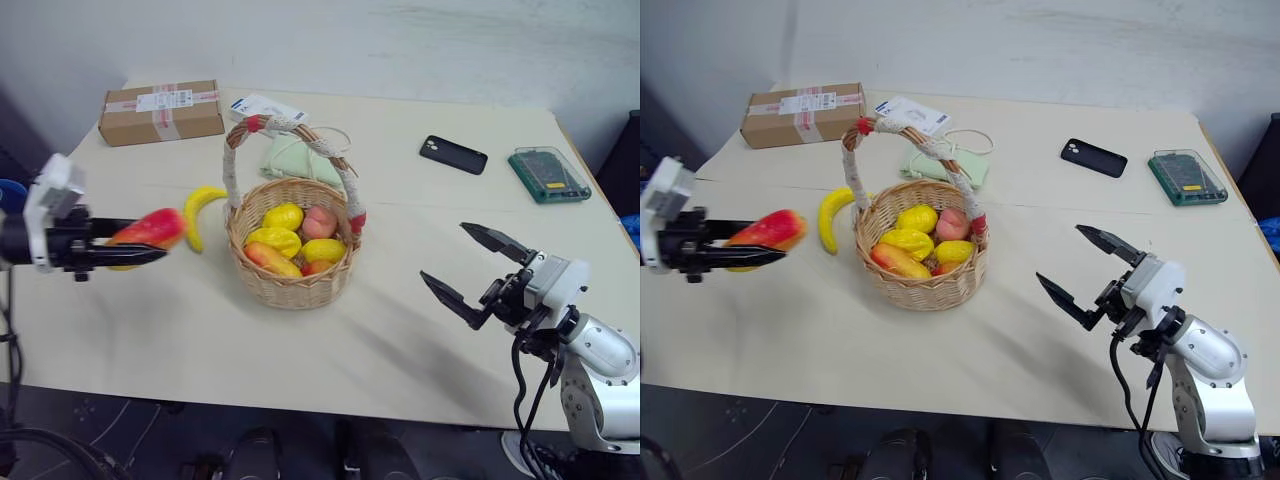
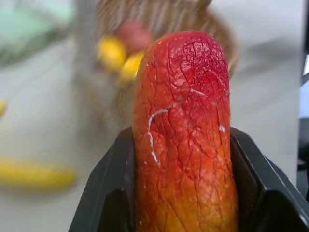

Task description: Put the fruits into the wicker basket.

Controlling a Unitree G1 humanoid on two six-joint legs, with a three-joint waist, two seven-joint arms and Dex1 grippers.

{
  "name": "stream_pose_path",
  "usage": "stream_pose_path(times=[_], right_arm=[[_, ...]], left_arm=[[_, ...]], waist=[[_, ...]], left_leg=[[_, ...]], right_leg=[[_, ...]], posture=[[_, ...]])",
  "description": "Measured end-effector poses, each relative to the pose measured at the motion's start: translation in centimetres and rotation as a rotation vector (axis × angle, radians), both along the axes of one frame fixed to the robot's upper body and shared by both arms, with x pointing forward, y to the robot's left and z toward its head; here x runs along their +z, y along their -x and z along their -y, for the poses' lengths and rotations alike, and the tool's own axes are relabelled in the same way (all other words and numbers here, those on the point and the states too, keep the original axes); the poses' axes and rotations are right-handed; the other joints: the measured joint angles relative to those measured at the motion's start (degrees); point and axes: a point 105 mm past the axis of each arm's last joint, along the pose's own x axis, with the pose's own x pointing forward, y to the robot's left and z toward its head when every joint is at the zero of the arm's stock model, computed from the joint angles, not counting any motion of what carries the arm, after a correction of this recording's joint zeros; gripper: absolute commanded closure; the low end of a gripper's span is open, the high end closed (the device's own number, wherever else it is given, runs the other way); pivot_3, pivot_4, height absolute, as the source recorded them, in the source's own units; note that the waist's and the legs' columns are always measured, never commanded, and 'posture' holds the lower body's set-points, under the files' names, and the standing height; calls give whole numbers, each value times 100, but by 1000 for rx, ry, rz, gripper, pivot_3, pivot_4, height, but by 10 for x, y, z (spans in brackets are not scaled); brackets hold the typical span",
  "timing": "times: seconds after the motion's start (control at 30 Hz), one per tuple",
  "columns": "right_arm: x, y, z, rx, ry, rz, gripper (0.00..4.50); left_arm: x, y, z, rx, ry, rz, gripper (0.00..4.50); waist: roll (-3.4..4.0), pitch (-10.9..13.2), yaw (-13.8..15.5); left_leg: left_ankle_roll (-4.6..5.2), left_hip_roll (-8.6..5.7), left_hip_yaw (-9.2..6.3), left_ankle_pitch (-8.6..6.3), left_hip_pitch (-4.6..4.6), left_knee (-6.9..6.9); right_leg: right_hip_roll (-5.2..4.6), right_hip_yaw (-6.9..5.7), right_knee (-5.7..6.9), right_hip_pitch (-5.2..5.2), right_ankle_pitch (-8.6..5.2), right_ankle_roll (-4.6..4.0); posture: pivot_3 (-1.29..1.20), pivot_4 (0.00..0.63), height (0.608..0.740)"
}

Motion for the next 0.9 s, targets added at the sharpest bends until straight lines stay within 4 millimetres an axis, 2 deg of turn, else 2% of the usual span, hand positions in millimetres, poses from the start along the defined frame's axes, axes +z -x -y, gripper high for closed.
stream_pose_path(times=[0.1,0.23,0.3,0.37,0.5,0.63,0.77,0.9], right_arm=[[-1,-2,-1,10,-12,-33,0],[3,1,-9,37,-58,-79,0],[9,6,-20,72,-80,-87,0],[12,8,-26,86,-88,-92,0],[18,12,-31,88,-99,-86,0],[17,14,-34,92,-99,-96,0],[14,15,-37,119,-91,-105,0],[10,19,-43,191,-62,-95,0]], left_arm=[[2,-17,61,-82,98,73,2600],[-17,-30,109,-97,99,89,2600],[-25,-34,118,-79,79,87,1874],[-24,-35,117,-68,74,91,1265],[-15,-36,108,-49,79,144,55],[-8,-27,81,-26,100,138,55],[-12,-3,24,60,79,55,55],[-15,17,-41,277,126,-30,55]], waist=[[3,0,-5],[6,1,-81],[7,2,-120],[8,2,-135],[10,4,-107],[10,4,-114],[14,6,-178],[17,8,-179]], left_leg=[[-9,-4,1,9,-6,11],[-15,8,37,7,-3,6],[-28,17,35,3,0,3],[-33,24,35,4,3,3],[-36,20,34,6,3,9],[-33,23,37,4,3,7],[-36,32,36,2,3,2],[-31,28,35,0,6,3]], right_leg=[[10,15,-2,-1,9,13],[32,57,-2,-25,9,14],[53,76,1,-36,9,14],[62,83,1,-36,9,14],[61,88,2,-33,9,13],[64,91,-1,-35,10,13],[68,90,-4,-37,8,11],[58,85,-5,-35,7,10]], posture=[[0,150,740],[0,150,740],[0,150,740],[0,150,740],[0,150,740],[0,150,740],[0,150,740],[0,150,740]])
